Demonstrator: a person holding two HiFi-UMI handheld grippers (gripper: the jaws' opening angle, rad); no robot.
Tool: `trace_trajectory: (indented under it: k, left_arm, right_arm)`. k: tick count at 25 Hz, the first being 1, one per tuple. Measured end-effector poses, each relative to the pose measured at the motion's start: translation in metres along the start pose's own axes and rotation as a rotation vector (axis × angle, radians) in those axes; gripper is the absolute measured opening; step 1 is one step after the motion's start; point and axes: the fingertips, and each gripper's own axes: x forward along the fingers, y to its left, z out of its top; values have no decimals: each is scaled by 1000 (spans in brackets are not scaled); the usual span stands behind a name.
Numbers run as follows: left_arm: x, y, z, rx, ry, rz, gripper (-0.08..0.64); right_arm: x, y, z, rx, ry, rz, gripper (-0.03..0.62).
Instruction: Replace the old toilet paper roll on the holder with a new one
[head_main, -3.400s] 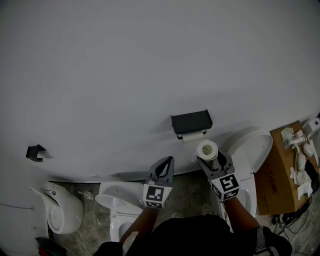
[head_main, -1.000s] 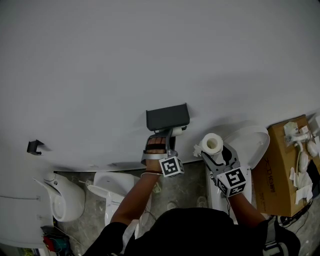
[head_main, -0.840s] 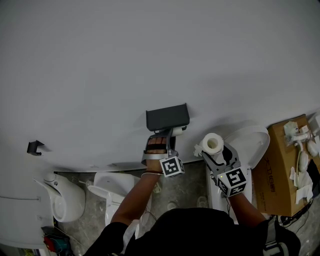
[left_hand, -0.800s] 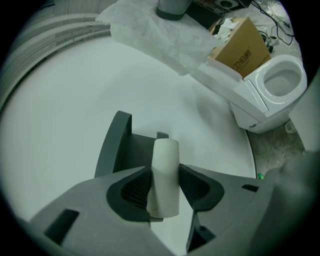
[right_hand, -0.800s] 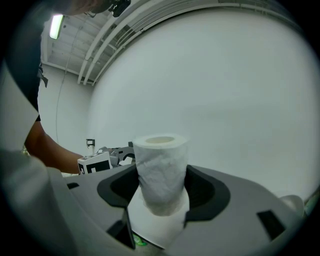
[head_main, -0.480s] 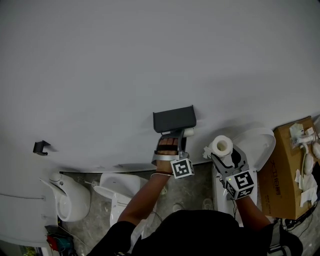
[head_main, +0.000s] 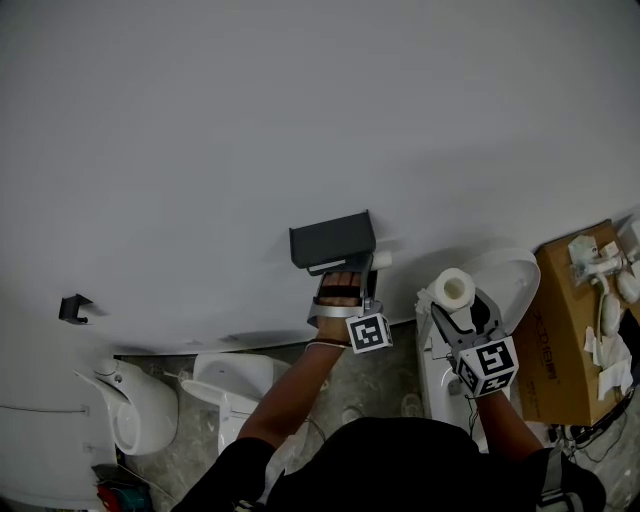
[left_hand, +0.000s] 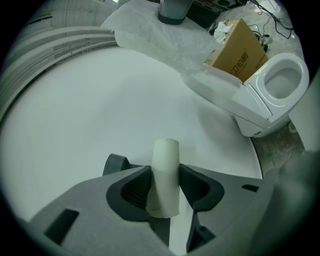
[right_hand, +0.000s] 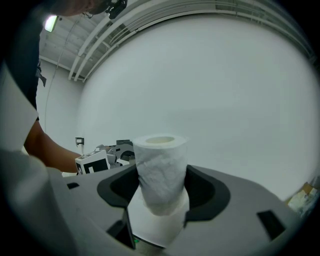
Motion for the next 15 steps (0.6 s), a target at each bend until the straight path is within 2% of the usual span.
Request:
trace_trajectory:
  k: [5, 10, 12, 15]
  left_arm:
    - [6, -8, 23, 12, -33, -23, 178]
    - [7, 0, 43, 4, -67, 11, 179]
    - [5, 1, 50, -30, -83, -1, 179]
    - [2, 3, 54, -129, -102, -27, 179]
  right_arm:
    - [-13, -14, -1, -2, -3, -36, 276]
    - [-24, -26, 1, 0, -3, -66, 276]
    - [-28, -29, 2, 2, -2, -75, 276]
    - [-29, -32, 1, 3, -2, -84, 276]
